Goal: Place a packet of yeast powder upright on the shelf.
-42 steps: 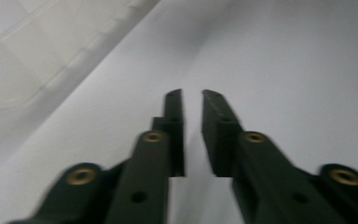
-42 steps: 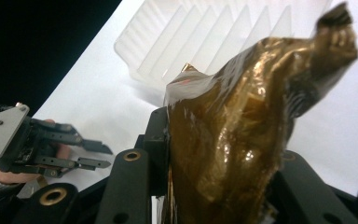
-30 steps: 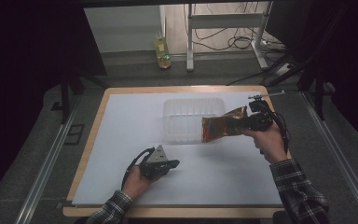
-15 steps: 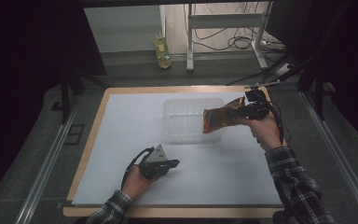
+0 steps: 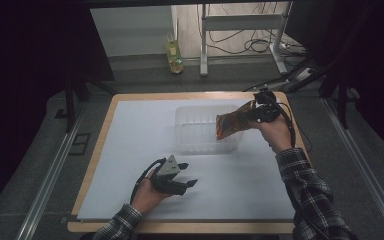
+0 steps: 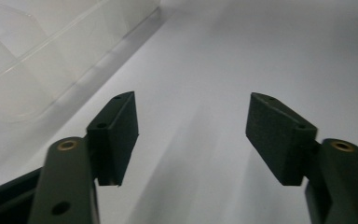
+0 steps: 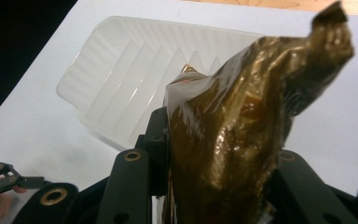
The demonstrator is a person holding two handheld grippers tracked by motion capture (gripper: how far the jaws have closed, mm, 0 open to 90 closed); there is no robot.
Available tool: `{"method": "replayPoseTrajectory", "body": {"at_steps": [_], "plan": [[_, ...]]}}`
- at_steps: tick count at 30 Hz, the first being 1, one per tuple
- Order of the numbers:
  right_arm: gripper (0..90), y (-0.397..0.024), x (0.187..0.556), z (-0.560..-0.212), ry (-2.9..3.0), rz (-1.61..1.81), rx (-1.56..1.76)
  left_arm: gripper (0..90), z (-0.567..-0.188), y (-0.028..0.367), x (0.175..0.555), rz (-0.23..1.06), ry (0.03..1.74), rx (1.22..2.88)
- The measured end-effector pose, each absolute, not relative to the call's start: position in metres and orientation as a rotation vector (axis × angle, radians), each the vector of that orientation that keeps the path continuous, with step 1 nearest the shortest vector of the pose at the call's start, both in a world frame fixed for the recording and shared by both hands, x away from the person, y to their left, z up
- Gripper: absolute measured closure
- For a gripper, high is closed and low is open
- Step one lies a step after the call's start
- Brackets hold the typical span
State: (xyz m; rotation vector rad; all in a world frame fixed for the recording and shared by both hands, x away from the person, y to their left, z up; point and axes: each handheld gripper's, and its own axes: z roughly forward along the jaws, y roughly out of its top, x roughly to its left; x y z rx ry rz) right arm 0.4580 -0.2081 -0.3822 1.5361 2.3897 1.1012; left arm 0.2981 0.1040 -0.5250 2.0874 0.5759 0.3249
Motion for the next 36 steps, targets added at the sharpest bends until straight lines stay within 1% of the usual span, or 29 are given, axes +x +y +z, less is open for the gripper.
{"method": "replayPoseTrajectory", "body": {"at_steps": [2, 4, 11, 17, 20, 24, 36], "plan": [[64.5, -0.203, 0.462, -0.383, 2.397, 1.08, 1.541, 28.2, -0.526, 0.103, 0.298, 0.328, 0.574, 2.092], [64.5, -0.201, 0.464, -0.383, 2.399, 1.072, 1.54, 27.5, -0.527, 0.103, 0.298, 0.327, 0.574, 2.103], [64.4, -0.192, 0.472, -0.386, 2.393, 1.046, 1.531, 20.7, -0.528, 0.101, 0.298, 0.316, 0.56, 2.111], [64.2, -0.186, 0.478, -0.389, 2.377, 1.06, 1.527, 18.8, -0.528, 0.1, 0.299, 0.297, 0.565, 2.106], [64.0, -0.184, 0.481, -0.391, 2.36, 1.083, 1.529, 19.2, -0.526, 0.099, 0.298, 0.324, 0.562, 2.103], [63.9, -0.181, 0.485, -0.395, 2.339, 1.105, 1.541, 21.4, -0.523, 0.1, 0.297, 0.307, 0.568, 2.072], [63.8, -0.17, 0.493, -0.406, 2.302, 1.138, 1.545, 14.1, -0.526, 0.099, 0.299, 0.298, 0.583, 2.11]]}}
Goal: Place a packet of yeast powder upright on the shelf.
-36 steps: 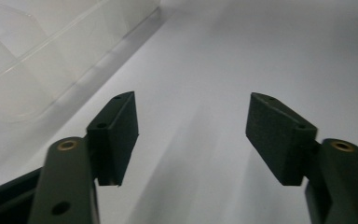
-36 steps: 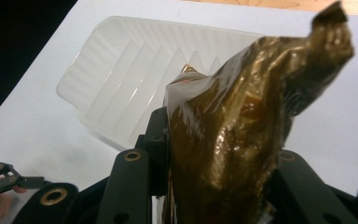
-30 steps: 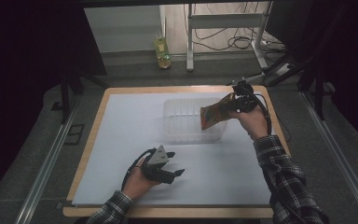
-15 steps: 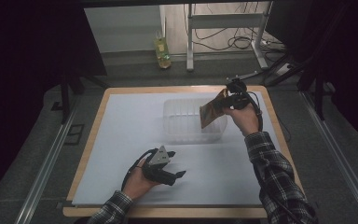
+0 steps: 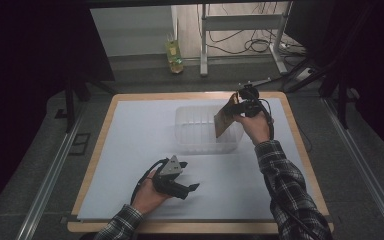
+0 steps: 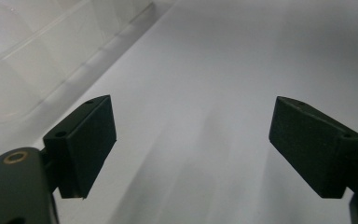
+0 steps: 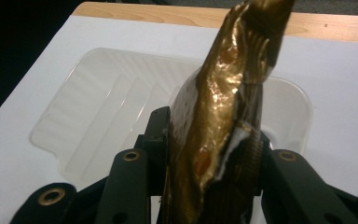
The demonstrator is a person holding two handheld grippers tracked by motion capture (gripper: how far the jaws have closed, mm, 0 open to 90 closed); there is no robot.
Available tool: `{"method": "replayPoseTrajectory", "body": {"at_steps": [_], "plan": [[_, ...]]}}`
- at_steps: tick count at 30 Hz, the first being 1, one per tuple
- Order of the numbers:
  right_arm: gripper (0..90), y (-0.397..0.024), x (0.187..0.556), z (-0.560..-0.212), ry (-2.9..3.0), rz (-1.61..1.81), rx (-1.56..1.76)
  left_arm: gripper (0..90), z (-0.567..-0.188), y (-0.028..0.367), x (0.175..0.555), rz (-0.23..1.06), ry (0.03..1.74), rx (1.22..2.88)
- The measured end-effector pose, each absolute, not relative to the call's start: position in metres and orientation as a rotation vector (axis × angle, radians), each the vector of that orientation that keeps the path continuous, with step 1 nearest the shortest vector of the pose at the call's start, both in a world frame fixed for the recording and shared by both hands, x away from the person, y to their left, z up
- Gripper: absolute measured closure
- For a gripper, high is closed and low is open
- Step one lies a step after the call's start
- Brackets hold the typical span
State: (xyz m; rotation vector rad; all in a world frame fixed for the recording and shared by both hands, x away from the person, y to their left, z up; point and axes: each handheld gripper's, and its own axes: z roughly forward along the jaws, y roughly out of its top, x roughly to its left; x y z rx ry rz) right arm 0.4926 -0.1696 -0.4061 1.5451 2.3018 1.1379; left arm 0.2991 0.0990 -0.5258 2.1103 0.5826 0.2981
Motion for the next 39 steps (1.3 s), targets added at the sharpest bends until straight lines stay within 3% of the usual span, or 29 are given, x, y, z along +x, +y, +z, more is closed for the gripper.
{"method": "replayPoseTrajectory", "body": {"at_steps": [15, 39], "plan": [[63.8, -0.159, 0.503, -0.424, 2.285, 1.156, 1.576, 7.3, -0.532, 0.098, 0.298, 0.323, 0.547, 2.132], [60.9, -0.143, 0.5, -0.439, 2.278, 1.097, 1.517, 8.8, -0.535, 0.097, 0.297, 0.32, 0.555, 2.141]]}}
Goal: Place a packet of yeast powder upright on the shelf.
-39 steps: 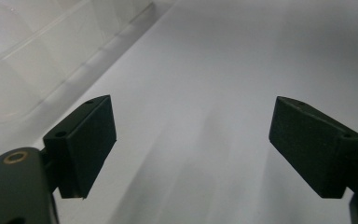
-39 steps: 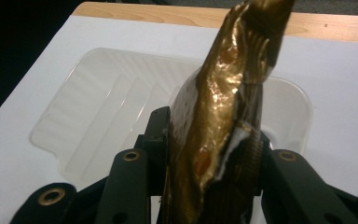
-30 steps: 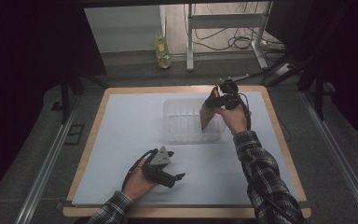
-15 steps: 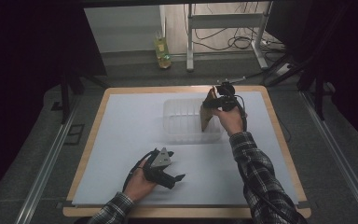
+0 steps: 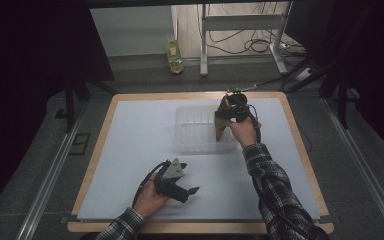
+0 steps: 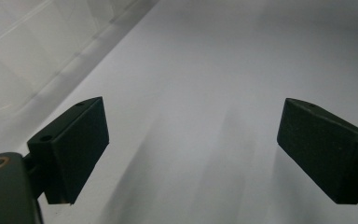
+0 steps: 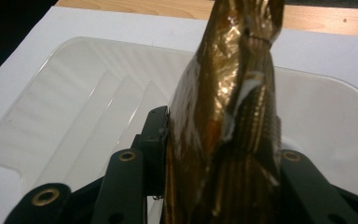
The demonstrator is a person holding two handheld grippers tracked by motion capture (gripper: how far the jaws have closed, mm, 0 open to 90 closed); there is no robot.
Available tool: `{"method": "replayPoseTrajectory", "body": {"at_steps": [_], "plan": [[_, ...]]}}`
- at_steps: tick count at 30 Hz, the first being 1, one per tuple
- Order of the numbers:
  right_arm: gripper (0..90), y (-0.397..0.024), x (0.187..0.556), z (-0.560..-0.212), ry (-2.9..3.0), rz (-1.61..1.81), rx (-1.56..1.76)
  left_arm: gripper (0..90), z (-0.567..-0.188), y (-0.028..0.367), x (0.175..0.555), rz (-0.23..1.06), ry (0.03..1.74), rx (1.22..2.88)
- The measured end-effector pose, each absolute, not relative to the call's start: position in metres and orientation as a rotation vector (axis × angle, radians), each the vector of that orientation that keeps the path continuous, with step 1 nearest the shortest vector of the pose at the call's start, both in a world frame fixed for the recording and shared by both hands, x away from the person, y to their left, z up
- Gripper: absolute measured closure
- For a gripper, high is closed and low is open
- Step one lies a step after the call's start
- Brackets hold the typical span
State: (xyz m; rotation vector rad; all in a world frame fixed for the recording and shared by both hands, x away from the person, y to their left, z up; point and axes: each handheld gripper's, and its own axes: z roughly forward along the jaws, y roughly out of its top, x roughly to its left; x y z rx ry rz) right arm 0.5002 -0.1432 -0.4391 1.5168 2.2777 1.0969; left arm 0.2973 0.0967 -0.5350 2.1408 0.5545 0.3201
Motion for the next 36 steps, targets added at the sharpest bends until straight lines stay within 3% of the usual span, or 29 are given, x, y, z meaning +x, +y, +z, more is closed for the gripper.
{"method": "replayPoseTrajectory", "body": {"at_steps": [19, 36], "plan": [[36.6, -0.146, 0.493, -0.431, 2.304, 1.107, 1.38, 5.5, -0.534, 0.1, 0.298, 0.298, 0.598, 2.096], [22.7, -0.155, 0.484, -0.426, 2.369, 1.113, 1.27, 5.5, -0.536, 0.096, 0.298, 0.295, 0.575, 2.135]]}}
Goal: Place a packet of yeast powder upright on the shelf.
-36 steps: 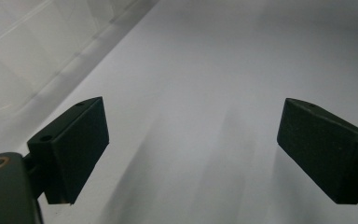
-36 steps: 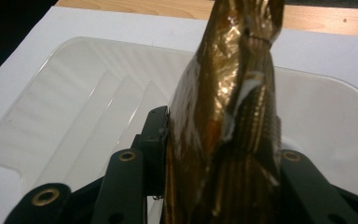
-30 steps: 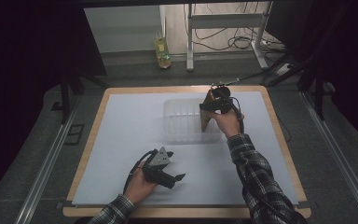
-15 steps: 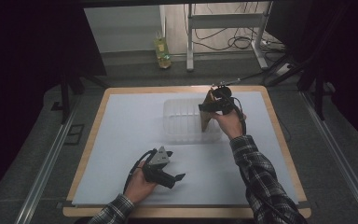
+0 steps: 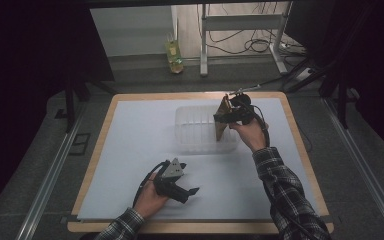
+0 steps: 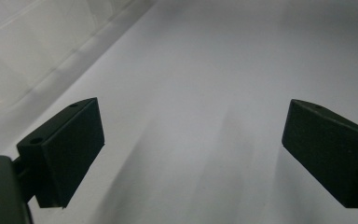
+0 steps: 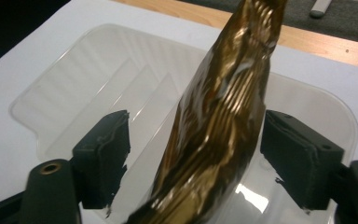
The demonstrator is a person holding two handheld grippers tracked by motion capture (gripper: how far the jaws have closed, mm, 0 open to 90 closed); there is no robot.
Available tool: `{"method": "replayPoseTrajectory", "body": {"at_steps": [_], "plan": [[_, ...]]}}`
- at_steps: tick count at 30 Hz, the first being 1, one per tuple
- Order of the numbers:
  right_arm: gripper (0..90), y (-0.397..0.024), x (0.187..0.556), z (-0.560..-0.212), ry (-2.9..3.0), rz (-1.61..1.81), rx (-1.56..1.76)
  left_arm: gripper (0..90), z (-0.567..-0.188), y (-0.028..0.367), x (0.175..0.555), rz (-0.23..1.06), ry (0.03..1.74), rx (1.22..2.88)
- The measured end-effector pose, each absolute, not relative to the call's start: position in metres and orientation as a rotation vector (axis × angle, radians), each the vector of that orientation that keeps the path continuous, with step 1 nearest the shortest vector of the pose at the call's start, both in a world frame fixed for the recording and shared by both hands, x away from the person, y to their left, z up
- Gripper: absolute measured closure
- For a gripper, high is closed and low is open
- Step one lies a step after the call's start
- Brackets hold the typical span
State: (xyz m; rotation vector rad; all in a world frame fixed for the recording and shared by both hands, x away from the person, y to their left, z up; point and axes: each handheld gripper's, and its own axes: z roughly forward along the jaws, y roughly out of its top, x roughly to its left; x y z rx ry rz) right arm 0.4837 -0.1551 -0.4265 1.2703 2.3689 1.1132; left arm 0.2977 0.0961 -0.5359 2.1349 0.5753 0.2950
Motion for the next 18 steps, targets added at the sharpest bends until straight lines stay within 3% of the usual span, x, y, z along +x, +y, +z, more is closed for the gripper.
{"method": "replayPoseTrajectory", "body": {"at_steps": [18], "plan": [[11.2, -0.16, 0.467, -0.42, 2.422, 1.154, 1.117, 4.9, -0.53, 0.102, 0.298, 0.276, 0.597, 2.075]]}}
